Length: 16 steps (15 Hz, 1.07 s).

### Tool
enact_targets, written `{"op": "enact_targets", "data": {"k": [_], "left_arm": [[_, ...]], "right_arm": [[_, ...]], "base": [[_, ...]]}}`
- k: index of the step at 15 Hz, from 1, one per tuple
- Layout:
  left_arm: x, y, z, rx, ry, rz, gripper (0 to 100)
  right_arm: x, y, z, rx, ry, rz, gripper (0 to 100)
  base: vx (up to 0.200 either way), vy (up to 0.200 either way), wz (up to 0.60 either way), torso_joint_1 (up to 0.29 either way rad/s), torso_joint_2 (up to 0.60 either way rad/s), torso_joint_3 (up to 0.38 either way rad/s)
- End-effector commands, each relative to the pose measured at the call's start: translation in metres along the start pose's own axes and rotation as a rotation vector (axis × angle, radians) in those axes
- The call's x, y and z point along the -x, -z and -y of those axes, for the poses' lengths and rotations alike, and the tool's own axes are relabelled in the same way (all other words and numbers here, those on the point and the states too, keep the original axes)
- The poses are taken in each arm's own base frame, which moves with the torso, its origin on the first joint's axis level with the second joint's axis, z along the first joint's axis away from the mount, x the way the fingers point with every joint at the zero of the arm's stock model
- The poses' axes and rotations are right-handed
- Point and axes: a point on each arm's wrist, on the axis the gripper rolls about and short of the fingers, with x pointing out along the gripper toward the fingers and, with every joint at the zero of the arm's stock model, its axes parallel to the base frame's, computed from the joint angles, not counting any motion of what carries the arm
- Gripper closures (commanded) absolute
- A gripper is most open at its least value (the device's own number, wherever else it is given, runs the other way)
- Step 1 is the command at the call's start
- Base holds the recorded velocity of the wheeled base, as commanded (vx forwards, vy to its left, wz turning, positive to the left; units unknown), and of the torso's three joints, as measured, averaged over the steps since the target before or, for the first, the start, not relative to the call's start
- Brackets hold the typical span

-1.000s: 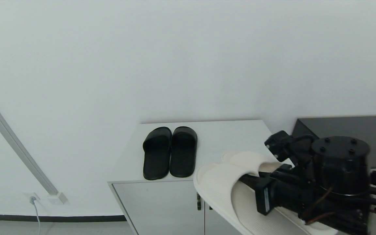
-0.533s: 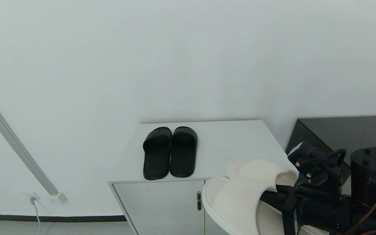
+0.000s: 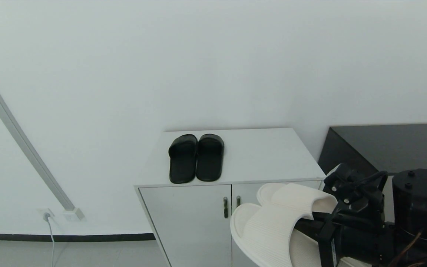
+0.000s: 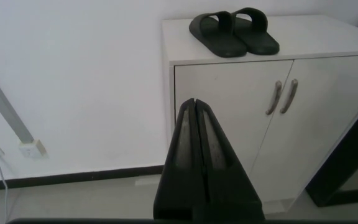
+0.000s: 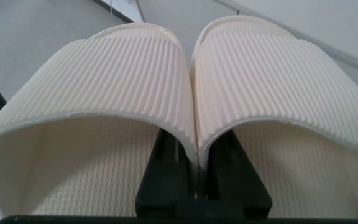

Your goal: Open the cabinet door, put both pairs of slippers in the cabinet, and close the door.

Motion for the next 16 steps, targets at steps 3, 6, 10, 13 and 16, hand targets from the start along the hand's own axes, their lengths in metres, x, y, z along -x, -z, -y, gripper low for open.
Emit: {"op": "enact_targets", "data": {"k": [3,6,10,13,16], "left_arm": [[0.000,0.000,0.000,0.000,0.000,-0.001,100],[0.000,0.000,0.000,0.000,-0.001,-0.001,100],[0.000,0.000,0.000,0.001,-0.001,-0.001,100],[0.000,0.000,0.000,0.003,-0.001,-0.001,100],[0.000,0.000,0.000,0.001,-0.001,-0.001,100]], "right_arm": [[-0.005,0.008,0.005,0.009,0.021,-0.039,100],[-0.006,0.012,0.007,0.025,0.032,-0.058,100],[-0.005,0.017,0.007,0.027,0.033,-0.075,100],[-0.005,0.019,0.007,0.057,0.032,-0.080,100],[-0.004,0.021,0.008,0.061,0.037,-0.090,100]], "base": [[0.000,0.000,0.00,0.000,0.00,0.000],[0.000,0.000,0.00,0.000,0.00,0.000],[0.000,0.000,0.00,0.000,0.00,0.000],[0.000,0.000,0.00,0.000,0.00,0.000],[0.000,0.000,0.00,-0.014,0.02,0.014]]}}
